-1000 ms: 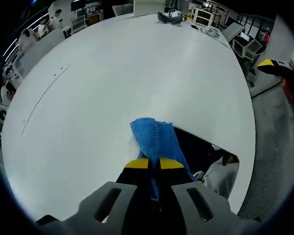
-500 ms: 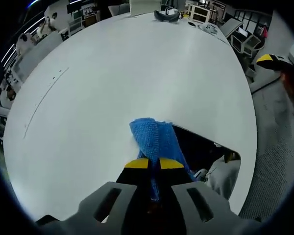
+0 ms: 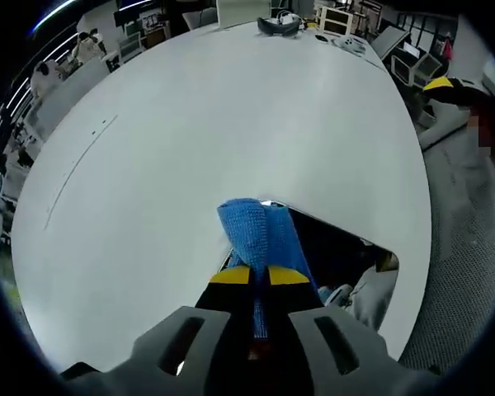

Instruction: Wipe the mirror surface with the cleaning cloth until all visible marks leave the cleaned area.

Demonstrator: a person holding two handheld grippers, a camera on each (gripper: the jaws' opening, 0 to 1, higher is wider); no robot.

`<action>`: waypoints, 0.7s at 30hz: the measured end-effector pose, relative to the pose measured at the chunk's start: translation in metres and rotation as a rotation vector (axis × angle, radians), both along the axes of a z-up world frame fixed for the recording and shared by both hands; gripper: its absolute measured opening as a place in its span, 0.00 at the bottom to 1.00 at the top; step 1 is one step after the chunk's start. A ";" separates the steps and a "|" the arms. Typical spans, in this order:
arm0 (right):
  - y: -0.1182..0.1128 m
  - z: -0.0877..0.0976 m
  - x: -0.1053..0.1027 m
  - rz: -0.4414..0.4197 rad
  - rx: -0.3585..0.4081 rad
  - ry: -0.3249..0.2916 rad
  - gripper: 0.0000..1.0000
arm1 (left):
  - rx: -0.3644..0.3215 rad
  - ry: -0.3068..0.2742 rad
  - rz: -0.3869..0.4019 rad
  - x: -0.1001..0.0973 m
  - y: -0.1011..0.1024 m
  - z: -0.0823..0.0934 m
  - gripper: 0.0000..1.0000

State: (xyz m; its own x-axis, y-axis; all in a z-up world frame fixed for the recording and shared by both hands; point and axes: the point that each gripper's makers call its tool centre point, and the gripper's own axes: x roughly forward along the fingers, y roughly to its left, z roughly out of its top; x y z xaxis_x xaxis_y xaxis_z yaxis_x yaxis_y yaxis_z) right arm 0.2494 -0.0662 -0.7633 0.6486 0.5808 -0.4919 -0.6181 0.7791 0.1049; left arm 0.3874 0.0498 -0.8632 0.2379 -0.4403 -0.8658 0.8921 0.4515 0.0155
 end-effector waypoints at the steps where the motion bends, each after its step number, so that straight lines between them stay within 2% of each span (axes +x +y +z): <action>1: 0.000 0.000 0.000 -0.001 0.001 -0.001 0.97 | 0.001 -0.001 -0.004 -0.002 0.000 0.001 0.03; 6: -0.002 0.000 0.001 -0.008 0.002 -0.003 0.97 | 0.013 0.003 -0.023 -0.014 0.001 0.000 0.03; 12: -0.001 0.001 0.001 -0.008 0.003 -0.008 0.97 | -0.003 0.016 -0.006 -0.024 0.002 0.001 0.03; 21: -0.003 0.001 0.002 -0.014 0.009 -0.007 0.97 | 0.014 0.002 -0.032 -0.043 0.003 0.001 0.03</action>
State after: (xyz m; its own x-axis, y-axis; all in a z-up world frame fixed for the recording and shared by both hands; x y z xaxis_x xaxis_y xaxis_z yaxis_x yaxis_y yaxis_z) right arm 0.2511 -0.0692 -0.7620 0.6603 0.5758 -0.4822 -0.6076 0.7869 0.1076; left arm 0.3444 0.0530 -0.8622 0.2224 -0.4355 -0.8723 0.9060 0.4229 0.0199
